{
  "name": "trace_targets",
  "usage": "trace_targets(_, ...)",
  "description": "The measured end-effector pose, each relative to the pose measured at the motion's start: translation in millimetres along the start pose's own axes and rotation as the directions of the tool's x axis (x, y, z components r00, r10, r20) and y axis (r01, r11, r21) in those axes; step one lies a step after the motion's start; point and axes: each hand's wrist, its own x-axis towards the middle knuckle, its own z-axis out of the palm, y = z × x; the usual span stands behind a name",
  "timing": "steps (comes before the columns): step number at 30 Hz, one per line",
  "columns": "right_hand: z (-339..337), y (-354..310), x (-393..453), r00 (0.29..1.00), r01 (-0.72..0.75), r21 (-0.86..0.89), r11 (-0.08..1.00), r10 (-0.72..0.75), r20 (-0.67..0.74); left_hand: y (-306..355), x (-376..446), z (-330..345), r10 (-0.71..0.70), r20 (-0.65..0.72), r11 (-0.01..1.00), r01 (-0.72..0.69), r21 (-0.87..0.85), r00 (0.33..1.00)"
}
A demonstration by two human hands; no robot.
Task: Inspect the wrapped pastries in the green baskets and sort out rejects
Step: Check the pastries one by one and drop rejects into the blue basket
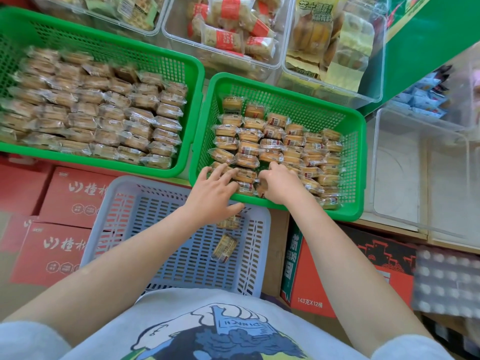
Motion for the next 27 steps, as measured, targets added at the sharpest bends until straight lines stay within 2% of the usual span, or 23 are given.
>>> trace_targets(3, -0.9, 1.8, -0.3, 0.999, 0.023, 0.045, 0.999, -0.025, 0.045, -1.3, -0.4, 0.1, 0.003, 0.007, 1.000, -0.003, -0.003, 1.000)
trace_targets(8, -4.1, -5.6, -12.7, 0.999, -0.030, 0.367, 0.930, 0.021, 0.027, -5.6, -4.3, 0.4, 0.027, -0.043, 0.997, -0.030, -0.067, 0.999)
trace_targets(10, 0.9, -13.4, -14.1, 0.997, -0.054, 0.366, 0.929, 0.072, -0.036, -6.5, -5.6, 0.3, 0.041, -0.067, 0.996, -0.046, -0.078, 0.997)
trace_targets(13, 7.8, -25.3, -11.6, 0.981, -0.086, 0.215, 0.973, 0.121, -0.154, -5.1, -6.4, -0.9, 0.043, -0.083, 0.997, -0.048, -0.064, 0.996)
trace_targets(15, 9.6, -31.4, -6.0, 0.978, -0.121, 0.147, 0.982, 0.143, -0.151, -5.8, -8.8, -1.3, 0.024, -0.093, 0.998, -0.029, -0.053, 0.995)
trace_targets(17, 8.7, -34.9, -0.9, 0.982, -0.153, 0.199, 0.968, 0.172, -0.081, -8.3, -13.4, 0.1, 0.004, -0.098, 1.000, -0.006, -0.022, 0.995)
trace_targets(19, 6.2, -32.9, -0.6, 0.981, -0.189, 0.308, 0.933, 0.196, 0.008, -10.6, -18.7, 2.1, 0.009, -0.095, 1.000, -0.008, 0.009, 0.995)
trace_targets(24, -1.7, -21.5, -16.5, 0.985, -0.164, 0.562, 0.811, 0.165, 0.050, -12.0, -25.6, 0.9, 0.013, -0.068, 0.999, -0.016, -0.045, 0.998)
trace_targets(26, -6.1, -16.3, -22.7, 0.984, -0.177, 0.683, 0.709, 0.139, 0.110, -11.3, -27.1, -2.9, 0.009, -0.070, 0.997, -0.014, -0.074, 0.997)
trace_targets(27, -9.4, -13.9, -26.5, 0.981, -0.192, 0.771, 0.608, 0.120, 0.149, -11.1, -27.9, -4.3, 0.004, -0.068, 0.996, -0.010, -0.086, 0.998)
